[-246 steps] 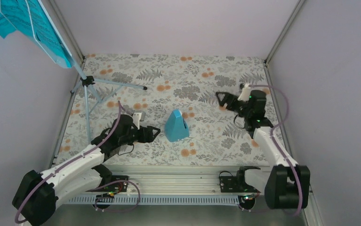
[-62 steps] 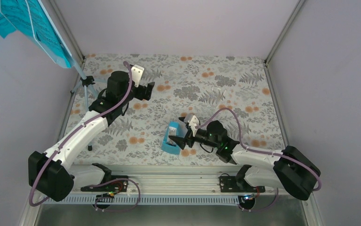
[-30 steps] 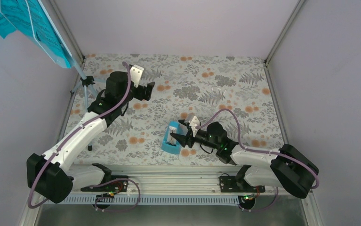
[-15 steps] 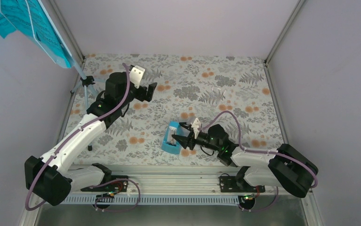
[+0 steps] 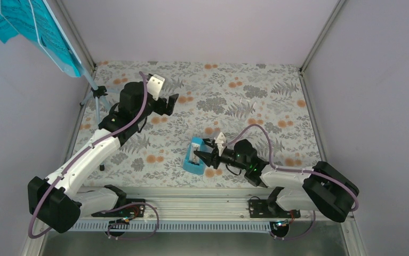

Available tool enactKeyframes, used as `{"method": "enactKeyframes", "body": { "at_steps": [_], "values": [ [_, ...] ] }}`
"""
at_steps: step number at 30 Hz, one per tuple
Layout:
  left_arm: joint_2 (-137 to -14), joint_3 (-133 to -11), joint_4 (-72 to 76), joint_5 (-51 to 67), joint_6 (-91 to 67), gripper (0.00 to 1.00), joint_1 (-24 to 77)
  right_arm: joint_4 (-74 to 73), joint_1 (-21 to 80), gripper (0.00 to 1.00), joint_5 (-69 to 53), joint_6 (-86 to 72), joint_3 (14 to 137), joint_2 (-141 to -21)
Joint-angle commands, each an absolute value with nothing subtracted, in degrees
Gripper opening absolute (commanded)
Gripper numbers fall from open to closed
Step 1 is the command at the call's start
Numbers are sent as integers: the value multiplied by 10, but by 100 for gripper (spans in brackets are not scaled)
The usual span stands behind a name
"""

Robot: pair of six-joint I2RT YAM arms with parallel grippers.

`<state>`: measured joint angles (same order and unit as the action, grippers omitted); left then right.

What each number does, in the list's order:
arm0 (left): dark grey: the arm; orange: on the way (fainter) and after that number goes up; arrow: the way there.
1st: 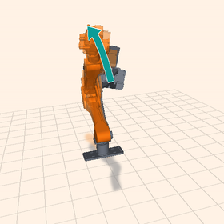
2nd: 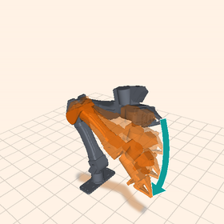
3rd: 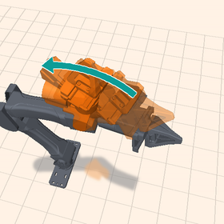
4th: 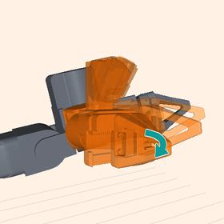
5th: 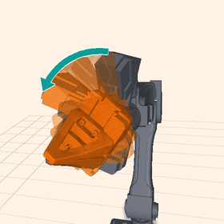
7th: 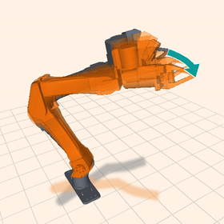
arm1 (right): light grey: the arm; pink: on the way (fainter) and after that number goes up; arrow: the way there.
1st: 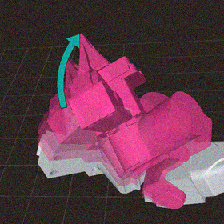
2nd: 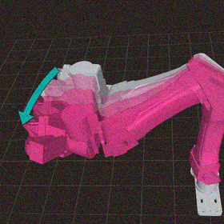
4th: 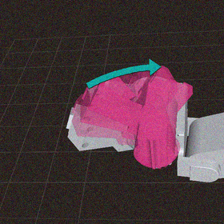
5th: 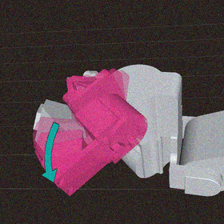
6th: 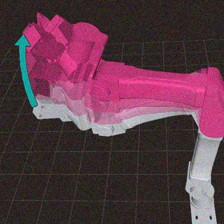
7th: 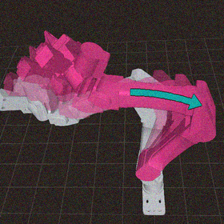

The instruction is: Pack up the instrument practice props

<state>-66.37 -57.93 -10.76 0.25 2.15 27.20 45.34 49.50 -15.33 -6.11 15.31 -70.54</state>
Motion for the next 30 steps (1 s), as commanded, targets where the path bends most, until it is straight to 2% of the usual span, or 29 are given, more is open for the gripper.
{"method": "enactKeyframes", "body": {
  "at_steps": [1, 12, 30],
  "values": [
    [-659, -578, -93, 4, 23, 100, 276, 454, 499, 59, -141, -65, 178, -727],
    [-659, -577, -93, 0, 25, 100, 279, 480, 497, 56, -149, -94, 177, -740],
    [-661, -576, -93, -5, 28, 100, 287, 411, 495, 57, -111, -137, 224, -754]
  ]
}}
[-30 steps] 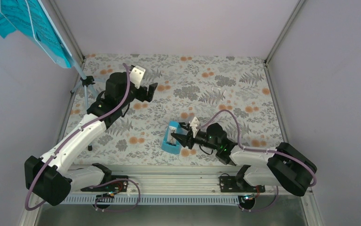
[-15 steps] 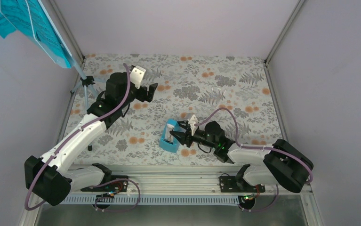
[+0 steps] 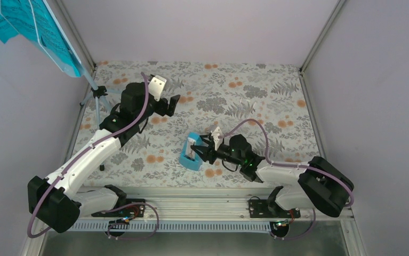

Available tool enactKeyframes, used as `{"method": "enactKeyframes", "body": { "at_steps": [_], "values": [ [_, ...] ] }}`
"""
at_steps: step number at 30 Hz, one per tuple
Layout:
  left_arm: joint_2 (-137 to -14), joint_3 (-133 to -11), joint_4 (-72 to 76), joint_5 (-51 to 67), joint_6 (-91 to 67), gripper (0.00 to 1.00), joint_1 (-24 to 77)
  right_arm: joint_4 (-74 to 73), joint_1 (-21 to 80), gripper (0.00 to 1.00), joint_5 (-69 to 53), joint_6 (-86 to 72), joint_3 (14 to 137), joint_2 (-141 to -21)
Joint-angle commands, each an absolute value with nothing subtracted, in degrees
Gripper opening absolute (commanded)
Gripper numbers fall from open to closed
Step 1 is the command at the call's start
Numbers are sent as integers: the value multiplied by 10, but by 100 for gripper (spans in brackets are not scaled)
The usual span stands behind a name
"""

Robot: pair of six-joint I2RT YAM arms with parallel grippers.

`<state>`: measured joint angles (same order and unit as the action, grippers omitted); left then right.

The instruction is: Pack up the instrument practice props

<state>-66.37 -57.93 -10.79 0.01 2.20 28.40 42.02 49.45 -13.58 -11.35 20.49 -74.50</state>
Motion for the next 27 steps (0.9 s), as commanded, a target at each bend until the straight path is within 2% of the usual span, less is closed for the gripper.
{"method": "enactKeyframes", "body": {
  "at_steps": [1, 13, 17, 21, 27],
  "values": [
    [-661, -575, -93, -5, 29, 100, 288, 406, 494, 58, -109, -140, 227, -754],
    [-661, -576, -93, -7, 30, 100, 290, 366, 492, 65, -91, -166, 257, -756],
    [-658, -575, -92, -10, 33, 100, 290, 359, 491, 79, -97, -164, 260, -745],
    [-646, -568, -84, -16, 38, 100, 290, 341, 492, 99, -104, -149, 251, -697],
    [-635, -562, -74, 2, 50, 100, 291, 281, 487, 100, -91, -110, 219, -560]
  ]
}}
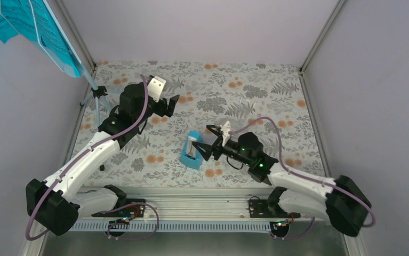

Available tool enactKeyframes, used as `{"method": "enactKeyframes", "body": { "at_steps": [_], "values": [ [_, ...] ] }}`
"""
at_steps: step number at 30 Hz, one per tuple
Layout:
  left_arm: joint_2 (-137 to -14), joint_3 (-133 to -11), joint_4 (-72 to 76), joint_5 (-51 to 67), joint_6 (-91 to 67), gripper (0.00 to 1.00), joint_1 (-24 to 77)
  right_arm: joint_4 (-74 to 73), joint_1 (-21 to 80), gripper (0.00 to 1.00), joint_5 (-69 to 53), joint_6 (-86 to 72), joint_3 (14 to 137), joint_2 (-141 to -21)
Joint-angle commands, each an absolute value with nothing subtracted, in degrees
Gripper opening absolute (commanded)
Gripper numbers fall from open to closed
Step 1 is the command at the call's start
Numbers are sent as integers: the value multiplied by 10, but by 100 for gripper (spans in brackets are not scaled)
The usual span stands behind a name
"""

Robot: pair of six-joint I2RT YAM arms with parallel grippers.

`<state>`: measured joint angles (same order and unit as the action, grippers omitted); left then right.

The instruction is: Pack up the instrument practice props

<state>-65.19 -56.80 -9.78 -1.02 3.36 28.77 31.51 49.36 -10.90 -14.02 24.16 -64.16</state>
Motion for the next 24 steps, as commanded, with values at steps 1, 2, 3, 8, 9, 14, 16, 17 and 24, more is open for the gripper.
{"method": "enactKeyframes", "body": {
  "at_steps": [1, 2, 3, 8, 9, 14, 16, 17, 24],
  "values": [
    [-632, -562, -72, 11, 53, 100, 292, 272, 482, 99, -79, -110, 212, -531],
    [-628, -562, -71, 17, 57, 100, 294, 262, 474, 100, -64, -113, 204, -506],
    [-624, -563, -74, 21, 61, 100, 297, 250, 463, 100, -49, -123, 197, -485],
    [-596, -572, -121, 91, 0, 100, 309, 172, 387, 100, -5, -161, 195, -439],
    [-583, -556, -121, 111, -18, 100, 312, 163, 371, 99, -8, -173, 194, -434],
    [-523, -451, -84, 220, -66, 100, 338, 127, 332, 100, -55, -202, 212, -410],
    [-509, -412, -68, 256, -72, 100, 360, 117, 327, 100, -56, -204, 220, -409],
    [-504, -399, -62, 259, -75, 100, 372, 119, 326, 100, -62, -204, 220, -408],
    [-500, -328, -51, 145, -89, 100, 423, 151, 323, 100, -91, -227, 190, -394]
  ]
}}
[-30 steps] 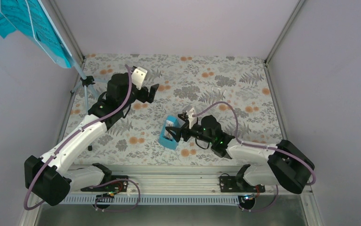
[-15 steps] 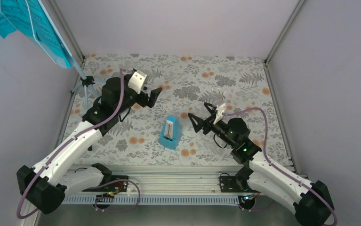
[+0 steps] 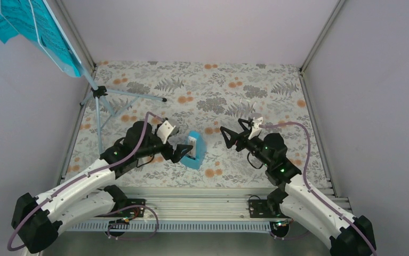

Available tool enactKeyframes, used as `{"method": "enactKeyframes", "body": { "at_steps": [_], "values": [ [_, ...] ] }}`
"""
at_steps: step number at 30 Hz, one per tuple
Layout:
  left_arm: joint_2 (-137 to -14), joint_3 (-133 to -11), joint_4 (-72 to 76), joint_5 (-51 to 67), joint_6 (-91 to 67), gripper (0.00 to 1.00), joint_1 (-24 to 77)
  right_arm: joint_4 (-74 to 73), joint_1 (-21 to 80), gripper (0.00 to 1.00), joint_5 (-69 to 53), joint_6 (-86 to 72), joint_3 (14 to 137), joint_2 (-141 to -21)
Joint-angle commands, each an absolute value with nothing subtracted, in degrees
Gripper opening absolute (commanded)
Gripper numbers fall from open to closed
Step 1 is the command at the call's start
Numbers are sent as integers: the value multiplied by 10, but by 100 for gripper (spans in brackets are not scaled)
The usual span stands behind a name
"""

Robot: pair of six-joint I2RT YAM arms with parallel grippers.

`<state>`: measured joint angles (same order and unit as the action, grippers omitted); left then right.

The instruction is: Pack up the instrument practice props

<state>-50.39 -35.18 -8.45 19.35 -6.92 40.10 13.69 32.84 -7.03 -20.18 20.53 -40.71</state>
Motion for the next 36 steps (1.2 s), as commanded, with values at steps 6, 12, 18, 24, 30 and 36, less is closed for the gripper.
{"method": "enactKeyframes", "body": {
  "at_steps": [6, 12, 18, 24, 30, 36],
  "values": [
    [-552, -331, -9, 131, -96, 100, 456, 154, 323, 100, -97, -226, 181, -379],
    [-607, -329, 10, 116, -80, 91, 477, 157, 321, 100, -104, -225, 180, -364],
    [-596, -317, 22, 109, -76, 68, 478, 160, 321, 99, -99, -222, 174, -363],
    [-594, -310, 24, 109, -77, 57, 478, 167, 320, 100, -101, -223, 174, -365],
    [-596, -306, 34, 117, -78, 49, 478, 167, 321, 100, -101, -224, 173, -367],
    [-596, -302, 33, 115, -85, 50, 479, 155, 320, 100, -87, -225, 174, -367]
  ]
}}
